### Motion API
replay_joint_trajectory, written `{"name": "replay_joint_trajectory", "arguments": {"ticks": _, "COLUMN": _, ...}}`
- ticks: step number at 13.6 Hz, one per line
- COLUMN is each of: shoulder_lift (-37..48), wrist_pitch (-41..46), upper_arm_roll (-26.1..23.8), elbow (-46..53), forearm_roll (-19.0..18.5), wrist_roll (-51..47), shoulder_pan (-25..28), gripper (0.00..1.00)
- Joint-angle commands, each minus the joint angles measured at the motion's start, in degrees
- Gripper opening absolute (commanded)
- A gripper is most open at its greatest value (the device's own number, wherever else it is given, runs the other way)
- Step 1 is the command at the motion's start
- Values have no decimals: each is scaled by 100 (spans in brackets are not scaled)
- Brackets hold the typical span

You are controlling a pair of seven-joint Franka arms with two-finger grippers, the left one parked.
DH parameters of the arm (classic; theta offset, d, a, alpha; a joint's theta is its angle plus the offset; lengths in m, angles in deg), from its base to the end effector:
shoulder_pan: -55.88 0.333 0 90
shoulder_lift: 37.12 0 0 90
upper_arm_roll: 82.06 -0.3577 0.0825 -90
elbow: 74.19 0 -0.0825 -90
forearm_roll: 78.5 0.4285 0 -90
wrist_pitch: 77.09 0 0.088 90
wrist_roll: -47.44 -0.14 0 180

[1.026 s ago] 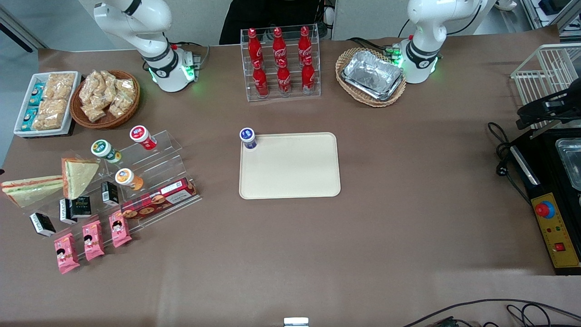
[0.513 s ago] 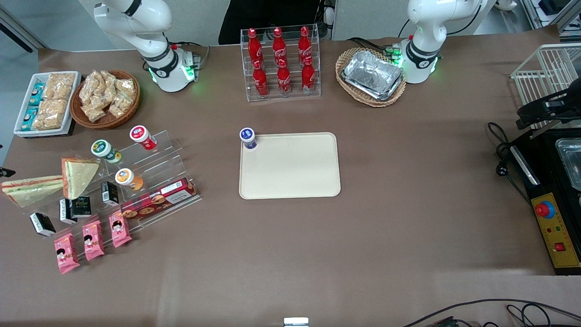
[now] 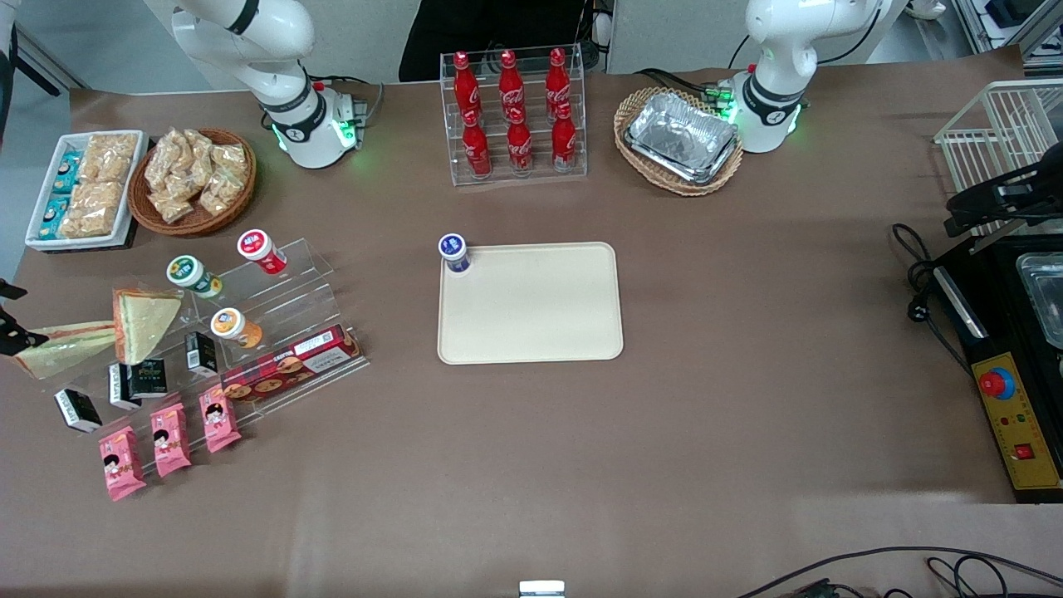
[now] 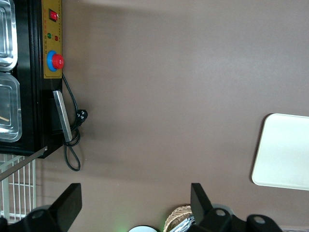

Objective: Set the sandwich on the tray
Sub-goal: 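Lower the open right gripper onto the wrapped crab-stick sandwich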

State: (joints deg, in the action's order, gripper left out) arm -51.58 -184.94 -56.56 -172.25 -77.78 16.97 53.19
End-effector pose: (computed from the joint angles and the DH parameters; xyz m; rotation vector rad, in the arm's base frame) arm 0.6009 -0.2981 0.4393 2.6568 -1.4839 -0.0838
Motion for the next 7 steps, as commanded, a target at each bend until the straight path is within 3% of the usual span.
{"name": "replay_joint_trajectory", "arguments": {"ticks": 1, "shoulder_lift": -161, "wrist_pitch": -368, "upper_arm_roll": -19, "elbow": -116, "forearm_roll": -178, "wrist_roll": -56, "shoulder_pan": -117, "gripper": 100}}
{"name": "replay_joint_trajectory", "arguments": {"ticks": 7, "shoulder_lift": -451, "wrist_pitch": -816, "upper_arm_roll": -19, "elbow": -116, "forearm_roll": -222, "wrist_roll": -3, "shoulder_pan": -223, "gripper": 100}}
